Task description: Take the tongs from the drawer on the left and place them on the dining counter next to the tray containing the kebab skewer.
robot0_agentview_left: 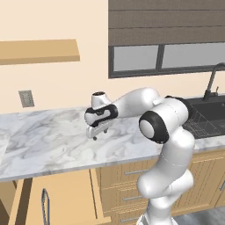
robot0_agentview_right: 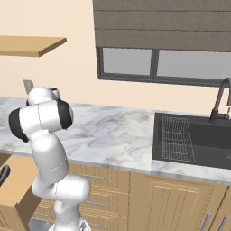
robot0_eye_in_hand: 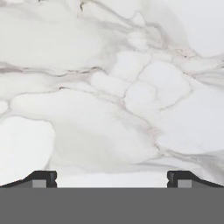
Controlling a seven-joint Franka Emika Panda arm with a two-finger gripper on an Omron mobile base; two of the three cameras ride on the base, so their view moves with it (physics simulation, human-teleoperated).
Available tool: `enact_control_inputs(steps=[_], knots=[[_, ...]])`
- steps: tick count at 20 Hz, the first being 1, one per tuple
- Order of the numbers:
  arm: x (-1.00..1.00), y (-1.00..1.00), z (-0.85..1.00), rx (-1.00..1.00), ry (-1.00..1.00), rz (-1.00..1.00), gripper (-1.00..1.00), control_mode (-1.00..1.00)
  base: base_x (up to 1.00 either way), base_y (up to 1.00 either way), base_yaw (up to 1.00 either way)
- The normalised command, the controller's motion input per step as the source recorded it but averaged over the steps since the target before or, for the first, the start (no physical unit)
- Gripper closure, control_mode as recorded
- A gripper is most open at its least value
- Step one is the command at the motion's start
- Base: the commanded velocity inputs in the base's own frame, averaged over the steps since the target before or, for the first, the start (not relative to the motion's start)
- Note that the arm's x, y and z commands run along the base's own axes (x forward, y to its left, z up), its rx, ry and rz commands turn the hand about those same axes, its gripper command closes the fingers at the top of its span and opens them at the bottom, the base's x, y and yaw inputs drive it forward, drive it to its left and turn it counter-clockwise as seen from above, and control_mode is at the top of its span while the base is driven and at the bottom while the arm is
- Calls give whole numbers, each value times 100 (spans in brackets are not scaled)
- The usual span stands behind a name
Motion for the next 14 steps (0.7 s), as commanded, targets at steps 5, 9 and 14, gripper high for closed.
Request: enact_control_inputs(steps=[5,9,14], knots=[[0,5,-12,1,0,9,-100,-100,0,0,0],[0,15,0,6,0,10,-100,-100,0,0,0],[0,27,-8,2,0,8,-100,-100,0,0,0]])
